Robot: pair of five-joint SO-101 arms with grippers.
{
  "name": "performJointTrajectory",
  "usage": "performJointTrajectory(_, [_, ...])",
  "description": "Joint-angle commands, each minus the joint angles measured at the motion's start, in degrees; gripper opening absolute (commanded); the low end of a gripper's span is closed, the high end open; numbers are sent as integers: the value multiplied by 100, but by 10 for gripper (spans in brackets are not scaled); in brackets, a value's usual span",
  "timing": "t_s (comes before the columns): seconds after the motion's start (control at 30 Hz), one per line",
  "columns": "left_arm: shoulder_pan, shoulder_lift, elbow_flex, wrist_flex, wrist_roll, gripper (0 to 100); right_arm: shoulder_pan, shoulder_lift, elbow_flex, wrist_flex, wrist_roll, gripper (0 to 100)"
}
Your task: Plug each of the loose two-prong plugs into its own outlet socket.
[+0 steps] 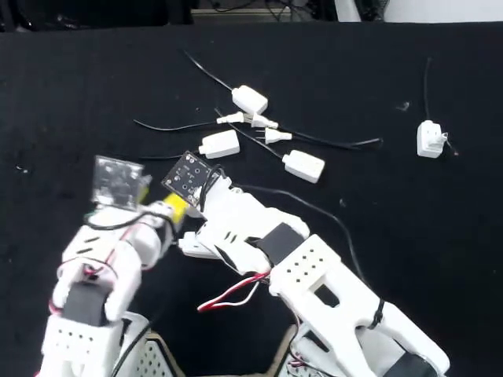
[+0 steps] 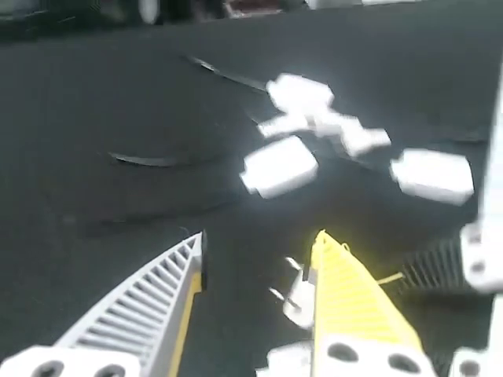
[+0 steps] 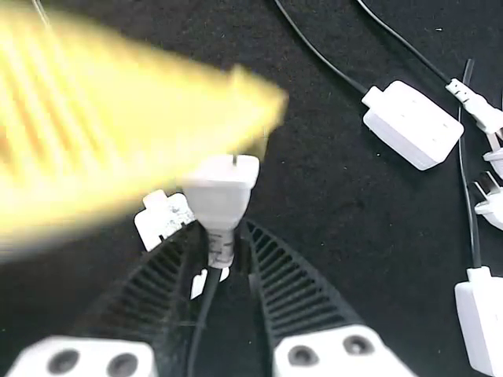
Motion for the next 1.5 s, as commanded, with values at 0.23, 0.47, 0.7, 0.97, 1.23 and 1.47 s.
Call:
performJointTrajectory(0.23, [-233, -70, 1033, -1011, -352, 228, -88, -277, -242, -18, -9, 10])
performJointTrajectory(0.47, [-259, -79, 1279, -1029, -352, 228, -105, -277, -382, 105, -9, 10])
performJointTrajectory(0.7, [-286, -79, 1385, -1143, -352, 228, -114, -277, -857, 615, -9, 10])
performJointTrajectory(0.97, [-418, -114, 1481, -1310, -343, 228, -220, -259, -857, 905, 44, 10])
performJointTrajectory(1.23, [-1481, -123, 1631, -413, -791, 228, 26, -207, -673, 1055, -826, 114])
performJointTrajectory(1.47, [-1754, -79, 1842, -44, -1222, 228, -193, 1015, -198, 352, -914, 188])
